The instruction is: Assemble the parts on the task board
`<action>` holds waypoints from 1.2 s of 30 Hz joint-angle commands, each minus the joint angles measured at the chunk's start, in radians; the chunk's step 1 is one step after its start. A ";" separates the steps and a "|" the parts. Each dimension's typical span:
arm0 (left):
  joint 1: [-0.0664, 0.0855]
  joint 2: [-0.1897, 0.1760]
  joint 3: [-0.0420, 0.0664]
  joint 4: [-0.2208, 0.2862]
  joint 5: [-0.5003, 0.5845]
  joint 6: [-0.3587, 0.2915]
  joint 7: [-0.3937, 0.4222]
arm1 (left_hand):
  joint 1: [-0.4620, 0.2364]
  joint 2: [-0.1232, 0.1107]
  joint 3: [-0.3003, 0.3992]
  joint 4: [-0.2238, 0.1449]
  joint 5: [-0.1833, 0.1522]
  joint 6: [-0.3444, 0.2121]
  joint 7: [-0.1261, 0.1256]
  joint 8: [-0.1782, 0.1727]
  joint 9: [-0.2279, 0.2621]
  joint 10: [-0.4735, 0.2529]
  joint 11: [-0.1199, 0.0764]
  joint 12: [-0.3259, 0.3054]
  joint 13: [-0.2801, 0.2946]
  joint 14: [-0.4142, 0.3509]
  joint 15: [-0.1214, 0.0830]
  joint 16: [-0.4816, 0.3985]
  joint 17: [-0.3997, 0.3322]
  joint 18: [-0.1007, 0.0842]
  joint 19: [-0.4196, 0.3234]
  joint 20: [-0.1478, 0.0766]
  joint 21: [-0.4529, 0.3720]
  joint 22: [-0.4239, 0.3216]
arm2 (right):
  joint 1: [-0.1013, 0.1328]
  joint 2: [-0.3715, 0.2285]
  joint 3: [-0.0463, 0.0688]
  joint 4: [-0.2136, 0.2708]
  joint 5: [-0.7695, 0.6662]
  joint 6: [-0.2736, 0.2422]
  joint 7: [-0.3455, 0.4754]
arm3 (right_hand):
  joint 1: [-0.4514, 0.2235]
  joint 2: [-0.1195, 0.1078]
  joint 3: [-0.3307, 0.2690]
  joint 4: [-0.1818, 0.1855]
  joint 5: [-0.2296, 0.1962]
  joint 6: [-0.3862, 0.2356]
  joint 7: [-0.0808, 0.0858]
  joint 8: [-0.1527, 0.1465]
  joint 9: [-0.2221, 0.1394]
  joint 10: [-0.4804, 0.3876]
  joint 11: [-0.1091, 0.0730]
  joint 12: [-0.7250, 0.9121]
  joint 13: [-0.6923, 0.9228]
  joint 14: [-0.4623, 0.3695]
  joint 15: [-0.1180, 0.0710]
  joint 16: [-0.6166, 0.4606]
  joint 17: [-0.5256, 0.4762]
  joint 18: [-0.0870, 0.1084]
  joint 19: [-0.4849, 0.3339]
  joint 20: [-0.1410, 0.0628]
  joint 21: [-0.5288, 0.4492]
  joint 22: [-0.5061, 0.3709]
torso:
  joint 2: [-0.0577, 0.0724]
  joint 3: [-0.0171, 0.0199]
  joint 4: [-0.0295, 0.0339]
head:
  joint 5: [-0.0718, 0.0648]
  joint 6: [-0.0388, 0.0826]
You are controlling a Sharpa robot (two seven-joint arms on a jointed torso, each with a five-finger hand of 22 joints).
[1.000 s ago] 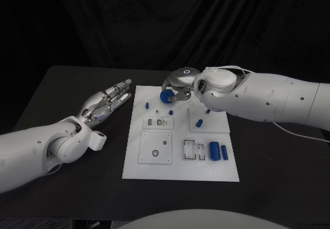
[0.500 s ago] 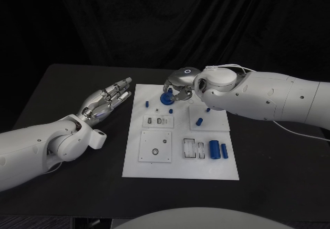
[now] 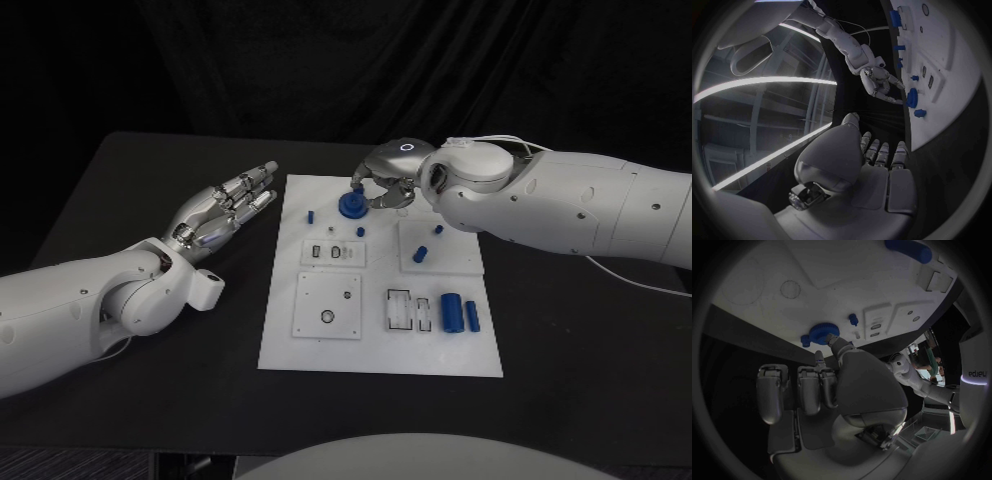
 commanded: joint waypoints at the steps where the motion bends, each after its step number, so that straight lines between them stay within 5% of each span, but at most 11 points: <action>1: -0.001 -0.004 0.001 0.004 0.003 0.010 0.070 | 0.012 -0.001 0.008 0.000 0.003 0.000 0.006 0.003 0.001 0.001 0.007 -0.004 -0.001 0.000 0.008 -0.004 -0.001 0.018 0.002 0.008 0.001 0.001 | 0.010 -0.036 0.004 0.028 -0.006 -0.112 0.009 | -0.015 -0.002 -0.004 0.015 -0.013 0.009 0.001 0.000 -0.004 0.102 -0.007 0.003 0.263 0.105 -0.010 0.003 0.263 -0.004 0.075 -0.010 0.000 0.243 | 0.000 0.0000 -0.0003 | 0.003 0.002; 9: -0.002 -0.009 0.001 0.007 0.003 0.008 0.068 | 0.012 -0.001 0.009 -0.001 0.003 0.000 0.009 0.003 0.001 0.001 0.007 -0.004 -0.001 0.000 0.009 -0.004 -0.001 0.018 0.002 0.009 0.001 0.002 | 0.060 -0.195 0.006 0.155 0.004 -0.103 -0.026 | -0.044 -0.001 -0.028 0.046 -0.092 0.043 0.002 0.006 -0.012 0.102 -0.007 0.003 0.263 0.105 -0.010 0.003 0.263 -0.010 0.090 -0.011 0.019 0.254 | 0.000 -0.0003 0.0007 | 0.001 0.002; 14: -0.002 -0.010 0.001 0.009 0.003 0.008 0.068 | 0.012 -0.001 0.009 -0.001 0.003 0.000 0.009 0.003 0.001 0.001 0.007 -0.004 -0.001 0.000 0.009 -0.004 -0.001 0.018 0.002 0.009 0.001 0.002 | 0.070 -0.319 -0.003 0.230 0.039 -0.113 -0.012 | -0.048 0.002 -0.038 0.058 -0.113 0.059 0.000 0.010 -0.012 0.102 -0.007 0.003 0.263 0.105 -0.009 0.003 0.263 -0.010 0.091 -0.011 0.020 0.255 | -0.001 -0.0005 -0.0021 | 0.006 0.001; 23: -0.002 -0.009 0.001 0.009 0.003 0.012 0.068 | 0.012 -0.001 0.010 -0.001 0.003 0.000 0.009 0.003 0.001 0.001 0.008 -0.003 -0.001 0.000 0.010 -0.004 -0.001 0.018 0.002 0.010 0.001 0.002 | 0.037 -0.478 -0.013 0.273 0.074 -0.127 -0.020 | -0.052 -0.001 -0.049 0.071 -0.136 0.055 -0.001 0.004 -0.017 0.102 -0.008 0.003 0.263 0.105 -0.010 0.003 0.263 -0.010 0.092 -0.011 0.021 0.255 | 0.000 -0.0004 -0.0013 | 0.004 -0.004; 36: -0.004 -0.004 0.001 0.003 0.003 0.018 0.069 | 0.012 -0.001 0.011 -0.001 0.004 0.000 0.009 0.003 0.001 0.001 0.009 -0.004 -0.001 0.000 0.012 -0.004 -0.001 0.018 0.002 0.011 0.001 0.002 | -0.008 -0.506 -0.015 0.241 0.078 -0.147 -0.016 | -0.056 -0.004 -0.064 0.088 -0.164 0.063 0.001 0.005 -0.018 0.102 -0.007 0.003 0.263 0.105 -0.010 0.003 0.263 -0.011 0.093 -0.011 0.022 0.256 | 0.000 0.0002 -0.0015 | -0.004 -0.009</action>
